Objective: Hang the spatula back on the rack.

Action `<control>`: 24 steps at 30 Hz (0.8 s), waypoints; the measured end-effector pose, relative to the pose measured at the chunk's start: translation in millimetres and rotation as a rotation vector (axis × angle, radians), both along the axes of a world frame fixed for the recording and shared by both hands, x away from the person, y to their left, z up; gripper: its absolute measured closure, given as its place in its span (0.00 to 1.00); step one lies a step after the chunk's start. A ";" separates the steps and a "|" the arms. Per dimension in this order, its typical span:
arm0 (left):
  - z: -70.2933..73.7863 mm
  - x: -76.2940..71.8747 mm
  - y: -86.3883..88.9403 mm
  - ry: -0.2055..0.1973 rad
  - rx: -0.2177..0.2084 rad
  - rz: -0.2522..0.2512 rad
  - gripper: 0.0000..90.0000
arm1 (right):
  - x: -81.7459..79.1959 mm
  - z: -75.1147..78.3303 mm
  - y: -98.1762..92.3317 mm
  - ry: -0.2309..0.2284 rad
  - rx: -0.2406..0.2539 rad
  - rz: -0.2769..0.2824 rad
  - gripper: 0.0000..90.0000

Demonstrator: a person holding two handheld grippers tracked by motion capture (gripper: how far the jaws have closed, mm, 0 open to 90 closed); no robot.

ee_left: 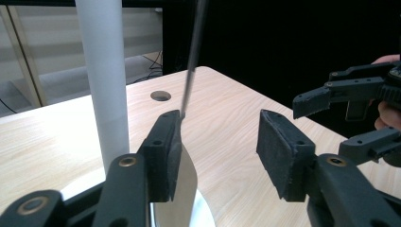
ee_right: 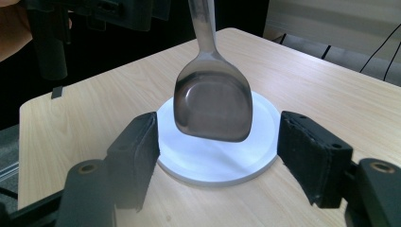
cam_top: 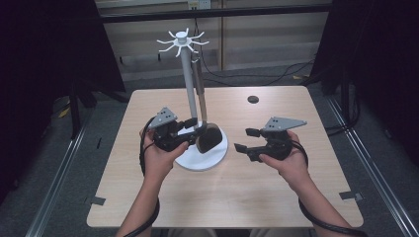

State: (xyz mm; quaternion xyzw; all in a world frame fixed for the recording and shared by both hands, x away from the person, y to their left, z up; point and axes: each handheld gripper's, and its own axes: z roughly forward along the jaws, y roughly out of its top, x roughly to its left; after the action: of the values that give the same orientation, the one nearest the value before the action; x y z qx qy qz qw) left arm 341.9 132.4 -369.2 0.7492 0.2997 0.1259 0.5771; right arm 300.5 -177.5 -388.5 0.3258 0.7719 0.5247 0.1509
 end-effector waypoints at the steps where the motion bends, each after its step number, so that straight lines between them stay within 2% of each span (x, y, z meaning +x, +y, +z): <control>1: 0.4 -0.9 -0.3 0.000 0.005 -0.001 0.54 | -0.1 0.1 -0.4 0.000 -0.003 -0.003 0.34; 2: 1.1 -1.7 0.1 -0.002 0.017 0.002 0.53 | 0.0 0.2 -0.8 0.001 -0.004 -0.002 0.34; 6: 0.4 -4.6 2.2 -0.004 0.015 0.002 0.48 | -1.1 -0.4 -3.0 0.002 -0.007 -0.004 0.34; 11: -1.7 -8.2 8.4 -0.019 0.054 0.033 0.43 | -1.5 -2.2 -6.5 0.006 -0.011 -0.009 0.33; 13: -3.6 -9.8 10.5 -0.017 0.051 0.030 0.41 | -1.8 -3.0 -7.3 0.009 -0.012 -0.014 0.33; 20: -16.2 -15.7 16.4 -0.014 0.069 0.039 0.35 | -4.5 -8.5 -8.8 0.019 -0.022 -0.015 0.32; 22: -21.4 -17.7 17.6 -0.009 0.084 0.057 0.31 | -5.5 -10.7 -9.5 0.023 -0.025 -0.013 0.32; 24: -25.3 -19.1 18.7 -0.007 0.086 0.050 0.29 | -6.2 -12.3 -10.7 0.027 -0.028 -0.013 0.31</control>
State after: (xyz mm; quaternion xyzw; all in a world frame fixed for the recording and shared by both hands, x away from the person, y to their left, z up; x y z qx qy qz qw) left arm 322.8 151.1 -394.4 0.7652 0.3106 0.1559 0.5419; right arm 294.3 -188.2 -400.9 0.3357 0.7789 0.5085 0.1486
